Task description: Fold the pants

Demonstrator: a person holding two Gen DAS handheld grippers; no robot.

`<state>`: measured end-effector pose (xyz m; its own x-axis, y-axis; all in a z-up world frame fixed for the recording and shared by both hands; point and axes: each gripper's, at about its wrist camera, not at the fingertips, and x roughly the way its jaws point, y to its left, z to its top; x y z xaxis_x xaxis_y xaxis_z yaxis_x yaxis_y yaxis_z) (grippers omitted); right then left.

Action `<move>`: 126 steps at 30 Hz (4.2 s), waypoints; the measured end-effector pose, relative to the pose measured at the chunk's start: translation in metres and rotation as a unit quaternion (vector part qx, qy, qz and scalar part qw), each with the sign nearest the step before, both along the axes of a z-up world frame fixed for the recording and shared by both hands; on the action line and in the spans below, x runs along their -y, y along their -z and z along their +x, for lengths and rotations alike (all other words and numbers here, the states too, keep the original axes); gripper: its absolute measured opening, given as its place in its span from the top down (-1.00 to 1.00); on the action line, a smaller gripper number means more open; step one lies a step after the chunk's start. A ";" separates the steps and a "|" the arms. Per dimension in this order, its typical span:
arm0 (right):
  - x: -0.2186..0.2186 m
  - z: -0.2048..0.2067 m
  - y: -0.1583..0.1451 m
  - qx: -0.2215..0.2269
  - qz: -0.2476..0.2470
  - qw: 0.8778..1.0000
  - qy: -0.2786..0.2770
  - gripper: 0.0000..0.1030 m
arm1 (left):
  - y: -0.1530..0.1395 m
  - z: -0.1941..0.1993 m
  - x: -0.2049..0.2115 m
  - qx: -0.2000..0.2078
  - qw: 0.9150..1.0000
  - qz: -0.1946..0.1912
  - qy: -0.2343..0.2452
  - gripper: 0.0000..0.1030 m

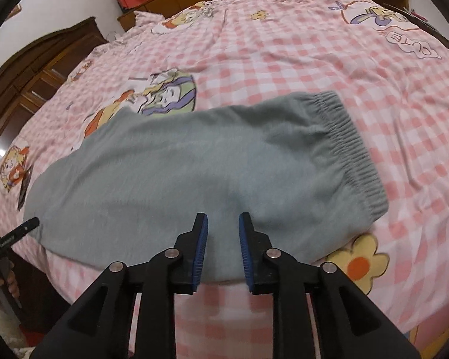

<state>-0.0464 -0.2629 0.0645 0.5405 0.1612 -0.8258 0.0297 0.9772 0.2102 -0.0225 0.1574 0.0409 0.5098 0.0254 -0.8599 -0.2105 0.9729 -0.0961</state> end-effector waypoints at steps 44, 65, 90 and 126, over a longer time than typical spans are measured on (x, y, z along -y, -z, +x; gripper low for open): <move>-0.089 -0.012 0.026 -0.032 -0.027 0.999 -0.032 -0.28 | -0.051 -0.028 -0.051 0.165 0.984 -0.052 -0.039 0.90; -0.075 -0.027 0.009 -0.012 0.021 0.999 -0.031 -0.23 | -0.078 0.019 0.137 0.165 0.959 -0.116 0.197 0.90; -0.050 -0.022 0.004 -0.002 0.029 0.999 -0.014 -0.23 | -0.025 -0.012 0.153 0.079 0.971 -0.080 0.209 0.17; -0.128 0.078 0.014 -0.051 0.069 0.991 -0.101 -0.23 | 0.016 -0.035 0.084 0.046 0.988 -0.042 0.145 -0.10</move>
